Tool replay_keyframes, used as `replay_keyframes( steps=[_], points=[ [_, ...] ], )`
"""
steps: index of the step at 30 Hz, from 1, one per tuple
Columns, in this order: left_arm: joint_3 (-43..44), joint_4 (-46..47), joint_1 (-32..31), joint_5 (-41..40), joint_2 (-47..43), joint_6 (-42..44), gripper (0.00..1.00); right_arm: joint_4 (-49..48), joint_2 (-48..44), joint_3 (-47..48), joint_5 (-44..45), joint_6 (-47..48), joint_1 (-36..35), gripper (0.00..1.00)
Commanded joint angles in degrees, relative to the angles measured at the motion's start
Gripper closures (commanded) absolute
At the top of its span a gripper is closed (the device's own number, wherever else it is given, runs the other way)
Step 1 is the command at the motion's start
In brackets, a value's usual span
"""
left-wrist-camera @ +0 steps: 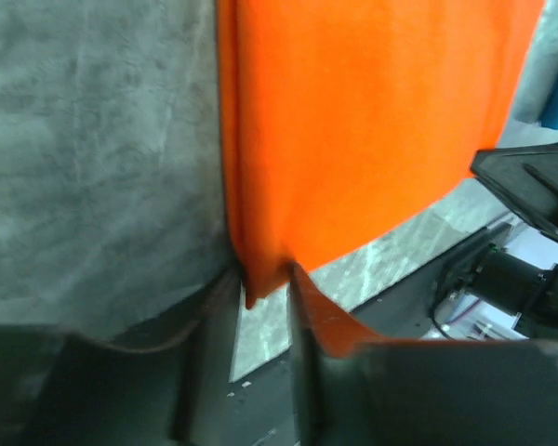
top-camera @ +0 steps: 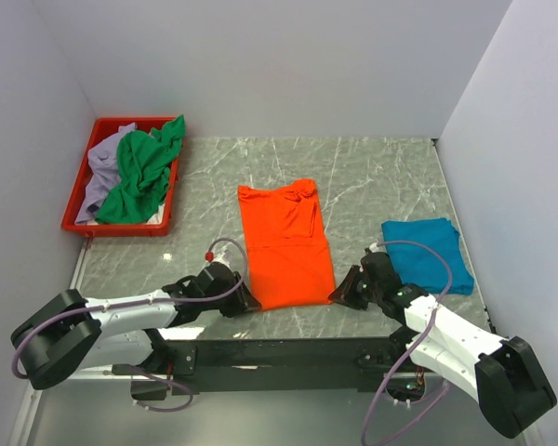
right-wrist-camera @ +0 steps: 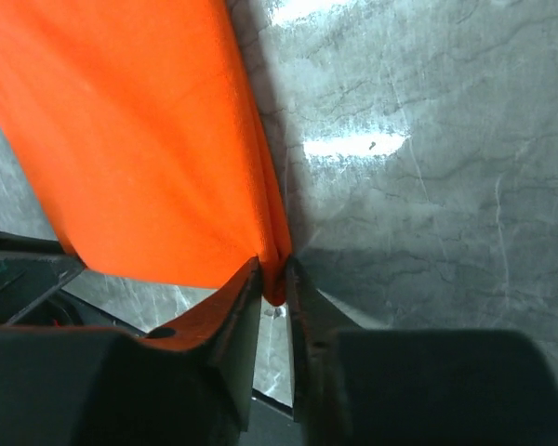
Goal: Fold and stack the t-shirts
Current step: Fold the tshirt
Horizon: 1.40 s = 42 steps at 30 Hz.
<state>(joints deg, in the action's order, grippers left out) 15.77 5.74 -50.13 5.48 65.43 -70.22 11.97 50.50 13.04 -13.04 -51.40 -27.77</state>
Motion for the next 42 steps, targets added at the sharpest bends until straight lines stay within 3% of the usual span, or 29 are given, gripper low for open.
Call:
replay_keyframes(
  steps=[1, 6, 11, 19, 24, 34, 38, 42],
  points=[
    [0.5, -1.2, -0.5, -3.3, 2.2, 0.3, 0.69, -2.1, 0.2, -0.6, 0.1, 0.1, -0.3, 0.78],
    [2.1, -4.4, -0.8, -3.0, 2.3, 1.1, 0.99, -0.1, -1.0, 0.2, -2.2, 2.1, -0.4, 0.98],
    [2.9, -12.8, -0.9, -2.5, -4.8, 2.5, 0.99, 4.1, -4.4, 1.0, -6.9, 4.1, -2.0, 1.0],
    [1.7, -27.9, -1.9, 1.9, -20.1, 2.3, 0.99, 15.6, -16.1, 1.7, -4.6, -0.3, -14.5, 1.0],
    [3.5, -33.3, -2.3, 0.9, -26.3, 3.1, 0.99, 24.2, -18.5, 8.7, -0.5, 2.7, -15.2, 1.0],
    [16.2, -33.3, -1.4, -5.5, -19.3, 8.7, 0.99, 29.4, -10.3, 23.3, 8.5, 8.0, -14.8, 1.0],
    [20.3, -31.2, 3.4, -6.0, -15.8, 11.4, 0.99, 28.5, -7.4, 27.8, 9.3, 9.4, -12.7, 1.0],
    [22.9, -26.9, 9.4, -2.4, -11.1, 14.6, 0.99, 26.4, -0.9, 31.9, 5.6, 12.0, -6.1, 1.0]
  ],
)
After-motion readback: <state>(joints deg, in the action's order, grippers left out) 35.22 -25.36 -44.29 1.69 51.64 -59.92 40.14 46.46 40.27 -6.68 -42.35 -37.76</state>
